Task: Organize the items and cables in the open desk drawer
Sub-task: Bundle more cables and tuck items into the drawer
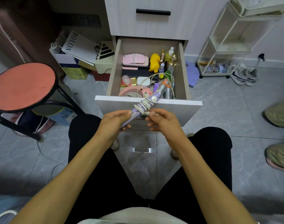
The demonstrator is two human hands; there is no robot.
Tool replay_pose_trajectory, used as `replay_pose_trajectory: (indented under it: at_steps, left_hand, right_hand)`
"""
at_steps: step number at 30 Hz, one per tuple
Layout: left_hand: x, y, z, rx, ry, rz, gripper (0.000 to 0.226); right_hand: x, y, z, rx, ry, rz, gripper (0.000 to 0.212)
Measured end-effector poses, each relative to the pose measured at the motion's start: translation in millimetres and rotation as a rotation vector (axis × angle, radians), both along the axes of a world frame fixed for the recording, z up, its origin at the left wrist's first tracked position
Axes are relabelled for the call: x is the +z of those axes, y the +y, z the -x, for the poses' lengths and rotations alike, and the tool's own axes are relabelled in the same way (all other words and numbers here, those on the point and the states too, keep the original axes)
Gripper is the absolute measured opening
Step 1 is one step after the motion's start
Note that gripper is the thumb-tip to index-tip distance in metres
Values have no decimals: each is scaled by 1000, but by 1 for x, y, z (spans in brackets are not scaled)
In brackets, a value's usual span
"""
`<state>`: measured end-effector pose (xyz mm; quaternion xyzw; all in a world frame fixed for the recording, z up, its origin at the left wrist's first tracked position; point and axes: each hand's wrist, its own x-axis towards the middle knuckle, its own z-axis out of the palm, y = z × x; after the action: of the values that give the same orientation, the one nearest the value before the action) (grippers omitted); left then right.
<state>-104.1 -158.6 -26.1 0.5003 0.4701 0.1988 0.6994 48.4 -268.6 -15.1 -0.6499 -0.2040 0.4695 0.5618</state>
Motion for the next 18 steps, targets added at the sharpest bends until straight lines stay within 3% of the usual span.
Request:
replay_pose_trajectory:
  at_steps: [2,5,7,14,18]
  left_hand:
    - [10,1,-7,-56,45,-133,18]
    - [29,18,-24,-166,45,-358,12]
    - [40,37,-36,-258,68,-433,12]
    - [45,93,-60,-418,121,-295,16]
    - [42,116,-74,-452,182,-282,16]
  right_hand:
    - [7,3,-5,-30,58,19,12]
    - [25,17,-20,-45,207,49,40]
    - [38,26,-37,-55,225,58,49]
    - [49,60,-80,3,258,103,49]
    - [44,87,-94,-37,248,81,36]
